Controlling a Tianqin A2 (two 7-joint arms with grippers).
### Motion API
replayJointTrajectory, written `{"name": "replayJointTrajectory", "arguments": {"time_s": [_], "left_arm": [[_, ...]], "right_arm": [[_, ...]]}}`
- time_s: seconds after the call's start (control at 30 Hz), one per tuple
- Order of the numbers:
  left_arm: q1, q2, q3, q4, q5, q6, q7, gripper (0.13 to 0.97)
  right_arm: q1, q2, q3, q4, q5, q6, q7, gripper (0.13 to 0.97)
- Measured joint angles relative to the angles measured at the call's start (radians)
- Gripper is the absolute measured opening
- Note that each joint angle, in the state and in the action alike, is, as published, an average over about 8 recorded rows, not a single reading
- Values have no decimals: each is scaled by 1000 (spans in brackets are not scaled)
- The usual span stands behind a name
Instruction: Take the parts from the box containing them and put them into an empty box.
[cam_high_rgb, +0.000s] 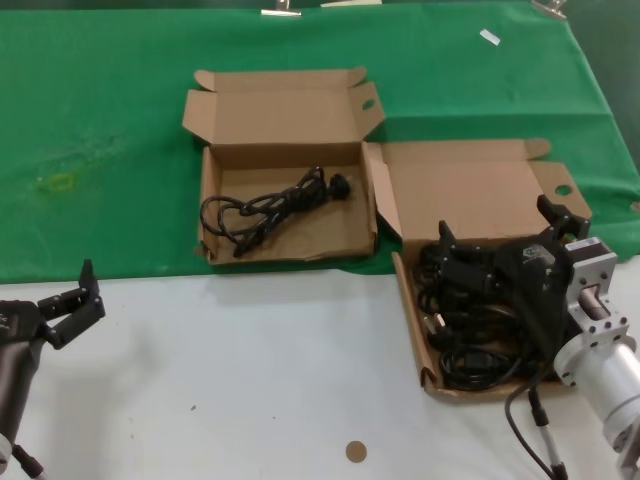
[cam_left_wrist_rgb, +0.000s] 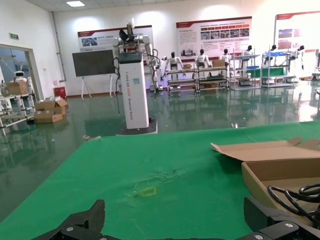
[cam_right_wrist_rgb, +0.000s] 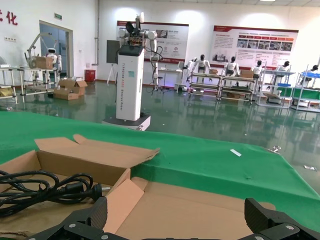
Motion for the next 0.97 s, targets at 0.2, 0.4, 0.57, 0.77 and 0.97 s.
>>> {"name": "replayJointTrajectory", "arguments": {"time_s": [0.2, 0.4, 0.57, 0.77, 0.97], "left_arm": [[0, 0, 0, 0, 0, 0, 0, 966], [0, 0, 0, 0, 0, 0, 0, 966], [0, 0, 0, 0, 0, 0, 0, 966], [0, 0, 0, 0, 0, 0, 0, 966], [0, 0, 0, 0, 0, 0, 0, 966]], "right_arm": [[0, 0, 0, 0, 0, 0, 0, 966], [0, 0, 0, 0, 0, 0, 0, 966], [0, 0, 0, 0, 0, 0, 0, 966], [0, 0, 0, 0, 0, 0, 0, 966], [0, 0, 0, 0, 0, 0, 0, 966]]}}
